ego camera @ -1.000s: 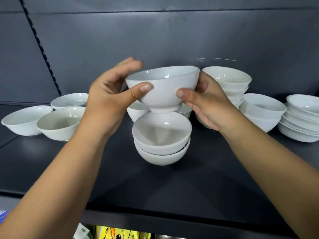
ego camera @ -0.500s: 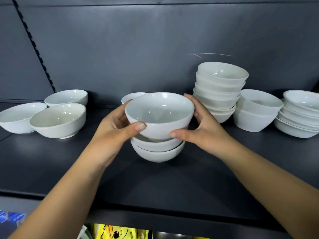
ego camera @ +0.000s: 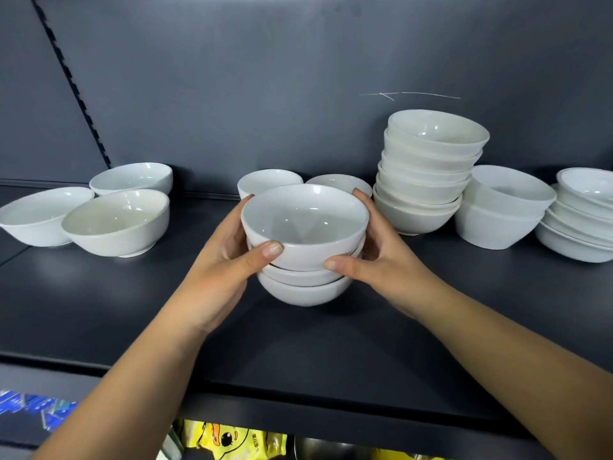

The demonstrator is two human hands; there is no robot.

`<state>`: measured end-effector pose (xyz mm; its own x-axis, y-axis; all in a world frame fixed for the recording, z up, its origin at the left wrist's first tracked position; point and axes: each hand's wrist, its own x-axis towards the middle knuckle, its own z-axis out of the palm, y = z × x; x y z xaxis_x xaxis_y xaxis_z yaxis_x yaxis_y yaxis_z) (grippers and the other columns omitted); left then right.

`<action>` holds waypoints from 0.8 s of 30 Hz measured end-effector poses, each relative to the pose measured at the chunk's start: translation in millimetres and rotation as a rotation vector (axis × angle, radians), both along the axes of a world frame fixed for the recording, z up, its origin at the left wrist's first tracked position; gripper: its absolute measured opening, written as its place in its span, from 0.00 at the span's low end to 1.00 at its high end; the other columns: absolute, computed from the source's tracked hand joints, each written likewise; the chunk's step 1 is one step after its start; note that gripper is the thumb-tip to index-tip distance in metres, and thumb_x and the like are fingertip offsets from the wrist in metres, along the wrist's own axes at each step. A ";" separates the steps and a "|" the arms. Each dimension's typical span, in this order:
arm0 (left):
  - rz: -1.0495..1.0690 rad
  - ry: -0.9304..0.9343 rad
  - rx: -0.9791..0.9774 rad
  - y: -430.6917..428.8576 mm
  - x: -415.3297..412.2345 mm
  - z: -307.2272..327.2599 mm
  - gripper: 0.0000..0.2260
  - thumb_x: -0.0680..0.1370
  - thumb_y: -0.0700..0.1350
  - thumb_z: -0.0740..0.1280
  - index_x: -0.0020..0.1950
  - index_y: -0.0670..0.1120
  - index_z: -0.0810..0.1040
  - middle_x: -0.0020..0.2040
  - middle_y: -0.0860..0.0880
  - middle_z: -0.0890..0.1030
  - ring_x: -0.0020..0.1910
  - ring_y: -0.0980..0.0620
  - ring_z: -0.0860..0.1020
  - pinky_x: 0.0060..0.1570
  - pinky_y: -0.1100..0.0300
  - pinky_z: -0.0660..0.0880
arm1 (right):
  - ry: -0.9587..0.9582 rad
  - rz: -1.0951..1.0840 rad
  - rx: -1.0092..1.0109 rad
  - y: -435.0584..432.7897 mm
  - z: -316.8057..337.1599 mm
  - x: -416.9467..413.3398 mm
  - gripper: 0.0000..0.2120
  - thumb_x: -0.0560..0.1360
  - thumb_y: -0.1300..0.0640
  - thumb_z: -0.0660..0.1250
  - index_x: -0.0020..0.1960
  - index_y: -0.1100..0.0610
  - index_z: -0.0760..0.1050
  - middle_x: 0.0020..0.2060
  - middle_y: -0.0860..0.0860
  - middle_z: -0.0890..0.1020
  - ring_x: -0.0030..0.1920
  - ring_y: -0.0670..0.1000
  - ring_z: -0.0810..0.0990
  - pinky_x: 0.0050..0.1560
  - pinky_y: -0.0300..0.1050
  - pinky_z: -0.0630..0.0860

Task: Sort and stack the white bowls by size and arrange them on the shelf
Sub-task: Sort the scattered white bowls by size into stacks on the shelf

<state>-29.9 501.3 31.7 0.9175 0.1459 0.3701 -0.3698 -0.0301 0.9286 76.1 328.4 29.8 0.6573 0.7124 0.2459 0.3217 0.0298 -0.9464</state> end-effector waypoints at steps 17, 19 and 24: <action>0.547 -0.082 0.234 64.7 -46.0 -17.4 0.54 0.54 0.62 0.79 0.71 0.39 0.60 0.65 0.45 0.73 0.65 0.46 0.71 0.64 0.47 0.70 | -0.097 0.164 -0.133 85.6 7.7 1.4 0.48 0.60 0.45 0.76 0.74 0.47 0.55 0.70 0.40 0.64 0.71 0.40 0.60 0.69 0.36 0.58; 0.584 -0.099 0.226 61.5 -47.7 -19.4 0.51 0.55 0.59 0.79 0.70 0.39 0.62 0.65 0.45 0.73 0.65 0.46 0.72 0.63 0.51 0.71 | -0.271 -0.063 -0.106 72.4 16.9 17.3 0.40 0.66 0.50 0.75 0.73 0.51 0.59 0.69 0.43 0.67 0.70 0.41 0.62 0.62 0.24 0.57; 0.665 -0.134 0.224 54.1 -47.0 -22.2 0.42 0.58 0.51 0.75 0.68 0.40 0.64 0.60 0.52 0.75 0.61 0.53 0.74 0.59 0.62 0.72 | -0.604 -0.318 -0.581 60.3 10.4 57.4 0.30 0.75 0.49 0.66 0.72 0.57 0.59 0.70 0.53 0.67 0.70 0.54 0.62 0.67 0.42 0.58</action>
<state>-76.9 555.4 9.5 0.6053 0.5660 0.5597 -0.3173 -0.4733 0.8217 133.5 388.7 40.2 0.7202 0.6385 0.2714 0.6812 -0.5766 -0.4511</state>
